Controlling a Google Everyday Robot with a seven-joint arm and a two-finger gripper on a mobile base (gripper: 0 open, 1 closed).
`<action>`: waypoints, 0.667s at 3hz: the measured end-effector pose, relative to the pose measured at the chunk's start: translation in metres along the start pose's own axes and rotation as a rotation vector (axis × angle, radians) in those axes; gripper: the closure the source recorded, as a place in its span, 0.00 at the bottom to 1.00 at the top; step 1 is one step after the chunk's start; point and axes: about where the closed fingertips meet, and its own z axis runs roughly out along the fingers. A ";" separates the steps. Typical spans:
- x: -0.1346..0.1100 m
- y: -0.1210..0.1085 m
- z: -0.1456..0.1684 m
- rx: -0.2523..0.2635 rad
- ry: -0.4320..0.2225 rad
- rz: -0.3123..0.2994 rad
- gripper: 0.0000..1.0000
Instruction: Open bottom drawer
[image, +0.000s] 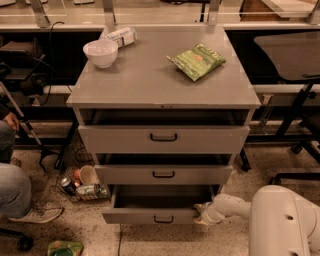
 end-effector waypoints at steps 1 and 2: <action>0.000 0.000 0.000 0.000 0.000 0.000 1.00; 0.000 0.000 -0.001 0.000 0.000 0.000 1.00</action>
Offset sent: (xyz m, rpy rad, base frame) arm -0.2276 0.0012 -0.0656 0.2120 0.0641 -0.3589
